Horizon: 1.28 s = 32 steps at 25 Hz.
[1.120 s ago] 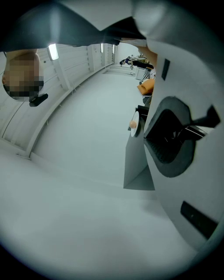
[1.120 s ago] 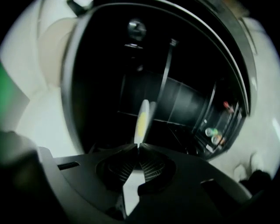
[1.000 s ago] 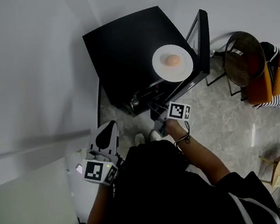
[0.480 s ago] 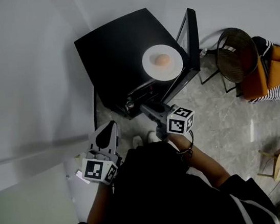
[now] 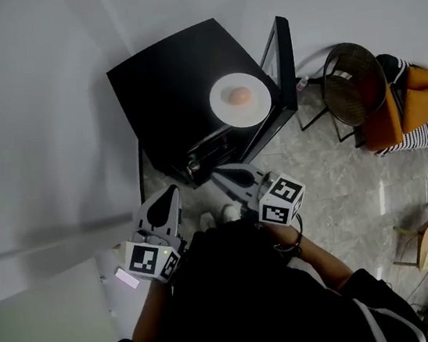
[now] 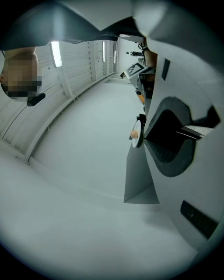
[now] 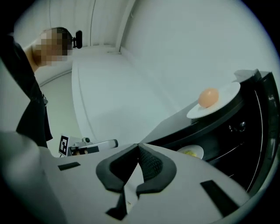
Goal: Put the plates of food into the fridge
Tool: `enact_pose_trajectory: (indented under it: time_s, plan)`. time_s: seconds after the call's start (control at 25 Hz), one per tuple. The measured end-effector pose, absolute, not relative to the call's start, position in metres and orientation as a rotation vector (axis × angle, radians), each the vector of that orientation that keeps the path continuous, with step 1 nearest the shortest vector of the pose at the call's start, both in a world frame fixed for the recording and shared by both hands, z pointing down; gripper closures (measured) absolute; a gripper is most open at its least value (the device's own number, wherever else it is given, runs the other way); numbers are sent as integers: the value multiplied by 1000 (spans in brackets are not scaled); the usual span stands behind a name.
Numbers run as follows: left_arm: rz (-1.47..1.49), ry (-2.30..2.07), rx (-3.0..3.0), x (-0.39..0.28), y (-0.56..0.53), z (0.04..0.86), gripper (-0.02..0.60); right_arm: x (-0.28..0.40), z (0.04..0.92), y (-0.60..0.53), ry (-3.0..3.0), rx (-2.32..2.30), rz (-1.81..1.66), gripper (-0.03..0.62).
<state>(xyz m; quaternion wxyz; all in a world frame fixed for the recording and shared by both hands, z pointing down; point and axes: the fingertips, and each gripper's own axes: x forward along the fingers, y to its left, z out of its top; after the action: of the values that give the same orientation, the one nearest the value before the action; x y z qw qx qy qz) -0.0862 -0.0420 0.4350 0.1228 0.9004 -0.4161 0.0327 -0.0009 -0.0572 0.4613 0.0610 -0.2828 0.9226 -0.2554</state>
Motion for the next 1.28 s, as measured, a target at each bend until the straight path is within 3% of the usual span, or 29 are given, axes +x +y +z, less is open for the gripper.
enact_pose_trajectory:
  time_s: [0.72,1.28]
  plan:
    - [22,-1128,2628,-75,-56,431,558,28,406,-35,2793,-957,-504,568]
    - [58,-1130,2650,-69,-63,432,558,104,431,-72,2211,-1027,-1046,566]
